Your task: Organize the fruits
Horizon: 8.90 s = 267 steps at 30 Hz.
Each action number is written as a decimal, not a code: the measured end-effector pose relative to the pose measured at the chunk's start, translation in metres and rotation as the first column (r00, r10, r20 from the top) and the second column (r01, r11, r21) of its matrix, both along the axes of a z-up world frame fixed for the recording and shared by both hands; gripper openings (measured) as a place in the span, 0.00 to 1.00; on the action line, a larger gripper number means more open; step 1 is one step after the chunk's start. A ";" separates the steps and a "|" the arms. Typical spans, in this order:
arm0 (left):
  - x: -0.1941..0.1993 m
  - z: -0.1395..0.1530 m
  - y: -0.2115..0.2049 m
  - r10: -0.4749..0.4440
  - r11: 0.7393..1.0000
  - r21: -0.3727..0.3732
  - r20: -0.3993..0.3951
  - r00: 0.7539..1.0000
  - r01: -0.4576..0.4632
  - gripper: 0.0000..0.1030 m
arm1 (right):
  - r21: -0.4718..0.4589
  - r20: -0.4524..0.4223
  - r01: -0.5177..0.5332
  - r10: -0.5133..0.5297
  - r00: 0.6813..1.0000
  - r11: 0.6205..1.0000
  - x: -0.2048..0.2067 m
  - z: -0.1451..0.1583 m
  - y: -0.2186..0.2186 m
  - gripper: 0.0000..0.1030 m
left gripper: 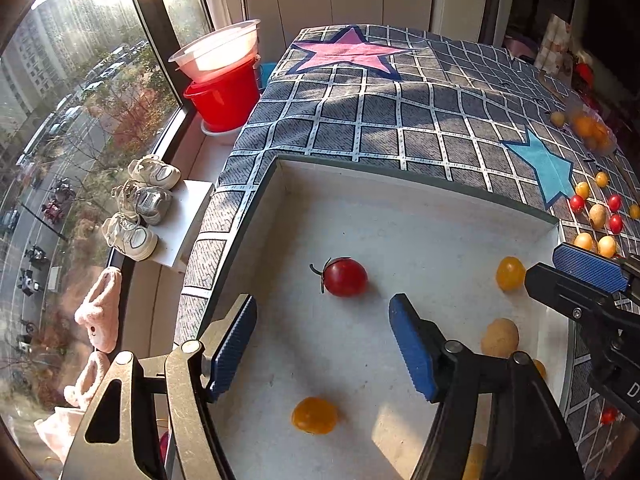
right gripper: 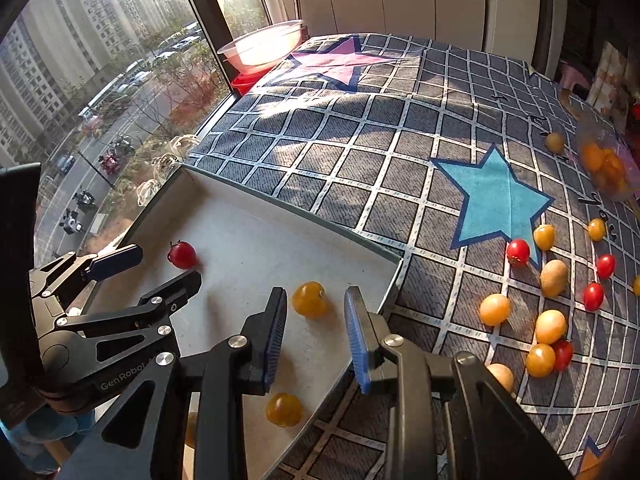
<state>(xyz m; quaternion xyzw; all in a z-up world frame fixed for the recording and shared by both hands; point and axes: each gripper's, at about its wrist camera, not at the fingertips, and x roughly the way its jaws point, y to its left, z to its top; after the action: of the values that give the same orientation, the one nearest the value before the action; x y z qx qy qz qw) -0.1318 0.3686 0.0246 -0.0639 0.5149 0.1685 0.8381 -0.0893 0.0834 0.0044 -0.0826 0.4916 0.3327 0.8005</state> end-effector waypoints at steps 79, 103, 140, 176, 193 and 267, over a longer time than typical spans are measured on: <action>0.067 -0.011 -0.205 -0.338 0.941 -0.017 0.004 0.941 0.338 0.46 | -0.005 0.085 0.033 -0.033 0.996 0.999 0.048 -0.035 -0.179 0.43; 0.033 0.008 -0.215 -0.377 0.923 -0.051 0.068 0.924 0.380 0.27 | 0.059 -0.001 0.101 -0.101 0.995 0.993 0.019 -0.020 -0.196 0.20; -0.091 0.070 -0.110 -0.230 0.970 -0.025 0.229 0.946 0.242 0.27 | 0.063 0.054 0.002 -0.005 0.999 0.998 -0.076 0.035 -0.129 0.20; 0.003 0.002 0.017 -0.050 0.998 -0.025 0.010 0.999 0.051 0.27 | -0.019 -0.057 -0.127 0.125 0.990 0.992 0.009 -0.009 0.045 0.20; 0.008 -0.009 0.016 -0.055 0.998 0.007 -0.030 0.998 0.055 0.27 | -0.131 -0.040 -0.181 0.177 0.983 0.975 0.015 -0.030 0.068 0.21; -0.178 0.054 -0.080 0.014 0.995 0.093 0.075 0.997 -0.021 0.99 | -0.190 0.056 0.055 -0.045 0.997 0.980 -0.156 0.055 -0.053 0.99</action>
<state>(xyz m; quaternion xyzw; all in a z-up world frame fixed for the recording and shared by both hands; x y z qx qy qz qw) -0.3097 0.2887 0.0786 -0.0350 0.4745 0.1974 0.8571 -0.2456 0.0308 0.0593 -0.1555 0.5025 0.2615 0.8092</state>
